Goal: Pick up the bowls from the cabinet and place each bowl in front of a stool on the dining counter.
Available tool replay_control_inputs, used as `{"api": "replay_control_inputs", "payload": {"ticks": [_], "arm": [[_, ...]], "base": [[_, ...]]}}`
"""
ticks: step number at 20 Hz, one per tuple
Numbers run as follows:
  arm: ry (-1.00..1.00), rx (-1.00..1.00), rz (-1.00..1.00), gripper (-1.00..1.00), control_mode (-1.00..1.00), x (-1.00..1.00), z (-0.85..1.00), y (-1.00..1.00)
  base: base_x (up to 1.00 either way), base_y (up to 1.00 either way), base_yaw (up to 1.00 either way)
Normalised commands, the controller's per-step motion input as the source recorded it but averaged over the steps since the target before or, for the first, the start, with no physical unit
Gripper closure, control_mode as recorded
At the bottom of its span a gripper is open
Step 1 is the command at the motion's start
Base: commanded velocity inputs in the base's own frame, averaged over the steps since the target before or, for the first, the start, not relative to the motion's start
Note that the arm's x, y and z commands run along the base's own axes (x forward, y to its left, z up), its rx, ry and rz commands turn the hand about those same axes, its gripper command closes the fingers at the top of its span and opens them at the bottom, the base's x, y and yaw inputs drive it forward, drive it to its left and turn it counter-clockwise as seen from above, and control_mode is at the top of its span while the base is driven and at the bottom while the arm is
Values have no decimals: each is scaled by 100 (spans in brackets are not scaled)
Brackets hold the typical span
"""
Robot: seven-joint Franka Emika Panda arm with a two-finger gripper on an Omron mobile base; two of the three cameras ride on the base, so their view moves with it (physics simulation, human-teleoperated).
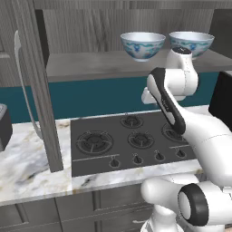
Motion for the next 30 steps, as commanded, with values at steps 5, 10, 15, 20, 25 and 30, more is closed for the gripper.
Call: {"api": "replay_control_inputs", "payload": {"ticks": [5, 10, 15, 20, 25, 30], "arm": [[-4, 0, -1, -100, -100, -36, 13, -9], [-12, 6, -14, -100, -100, -53, 76, -26], [-5, 13, -25, -100, -100, -47, 72, -20], [-15, 20, -34, -100, -100, -46, 42, -12], [-27, 23, -41, -100, -100, -48, 22, -5], [-31, 26, -38, -100, -100, -17, 18, -21]], "base": [[0, 0, 0], [0, 0, 0], [0, 0, 0], [0, 0, 0], [0, 0, 0], [0, 0, 0]]}}
